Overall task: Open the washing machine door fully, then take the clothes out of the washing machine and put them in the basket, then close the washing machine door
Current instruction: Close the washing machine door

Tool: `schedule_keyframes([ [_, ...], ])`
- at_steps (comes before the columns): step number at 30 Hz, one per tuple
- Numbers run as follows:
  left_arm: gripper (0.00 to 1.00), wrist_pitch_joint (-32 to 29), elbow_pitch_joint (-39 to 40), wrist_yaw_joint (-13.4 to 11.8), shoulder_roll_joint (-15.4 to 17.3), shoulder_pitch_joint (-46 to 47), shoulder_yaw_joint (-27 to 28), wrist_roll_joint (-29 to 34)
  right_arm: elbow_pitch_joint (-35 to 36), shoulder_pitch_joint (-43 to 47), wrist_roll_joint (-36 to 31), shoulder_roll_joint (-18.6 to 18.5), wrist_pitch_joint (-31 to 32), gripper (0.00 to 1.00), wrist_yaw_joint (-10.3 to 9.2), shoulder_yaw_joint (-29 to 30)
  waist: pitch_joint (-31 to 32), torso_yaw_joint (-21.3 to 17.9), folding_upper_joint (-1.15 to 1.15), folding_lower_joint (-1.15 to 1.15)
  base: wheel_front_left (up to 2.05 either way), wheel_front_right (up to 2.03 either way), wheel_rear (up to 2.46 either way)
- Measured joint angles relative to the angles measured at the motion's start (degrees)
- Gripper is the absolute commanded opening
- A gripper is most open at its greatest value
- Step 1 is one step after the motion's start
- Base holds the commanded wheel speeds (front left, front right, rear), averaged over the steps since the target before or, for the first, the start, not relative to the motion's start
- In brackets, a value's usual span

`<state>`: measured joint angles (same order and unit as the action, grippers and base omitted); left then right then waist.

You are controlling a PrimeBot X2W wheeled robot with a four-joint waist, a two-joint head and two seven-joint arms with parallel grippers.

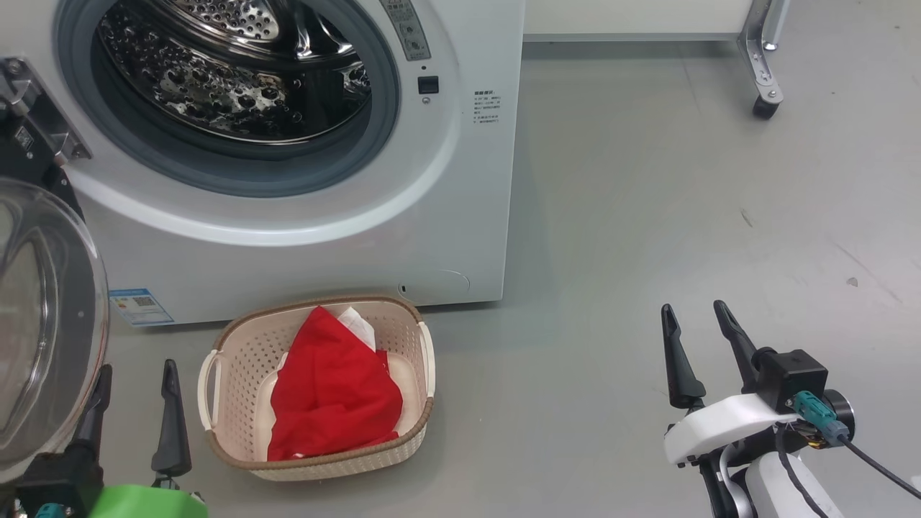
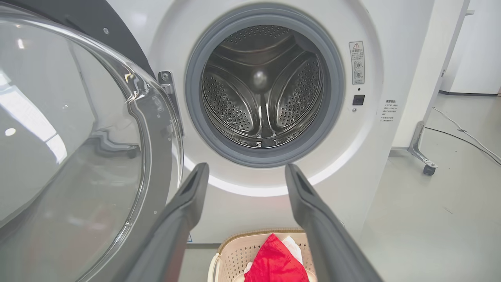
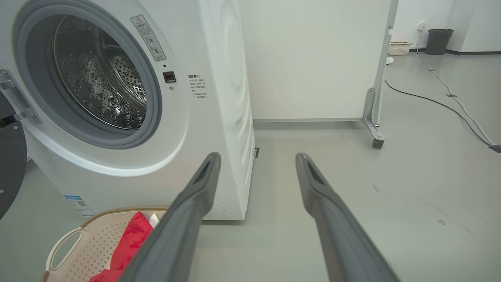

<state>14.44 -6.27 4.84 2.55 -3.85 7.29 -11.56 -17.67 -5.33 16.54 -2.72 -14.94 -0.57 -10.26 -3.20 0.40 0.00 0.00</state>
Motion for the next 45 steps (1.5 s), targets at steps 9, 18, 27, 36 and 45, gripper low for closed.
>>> schedule_keyframes([
  [9,1.00,0.0,0.0,0.5,-0.1,0.0,0.1,-1.1,0.0,0.0,0.0,0.0,0.0,1.00,0.00,0.0,-0.1,1.0,0.00,0.00,-0.84,0.84,0.00],
  [18,1.00,0.0,-0.4,0.6,-0.2,0.0,0.0,-1.1,0.0,0.0,0.0,0.0,0.0,1.00,0.10,-0.1,0.1,1.7,0.00,0.00,-0.48,0.48,0.00],
  [27,1.00,0.0,-0.7,1.0,-0.2,0.0,-0.1,-1.1,0.0,0.0,0.0,0.0,0.0,1.00,0.49,-0.2,0.4,2.6,0.00,0.00,-0.14,0.14,0.00],
  [36,1.00,0.0,-2.1,1.3,-0.3,0.0,-2.0,-1.5,0.3,0.3,0.0,0.0,0.0,1.00,0.51,0.0,0.7,4.9,0.00,0.00,0.00,0.00,0.00],
  [45,1.00,0.0,-3.2,1.3,-0.3,0.0,-2.6,-2.3,0.4,0.9,-0.1,0.1,0.0,1.00,1.10,-0.9,0.5,8.9,0.00,0.00,0.00,0.00,0.00],
])
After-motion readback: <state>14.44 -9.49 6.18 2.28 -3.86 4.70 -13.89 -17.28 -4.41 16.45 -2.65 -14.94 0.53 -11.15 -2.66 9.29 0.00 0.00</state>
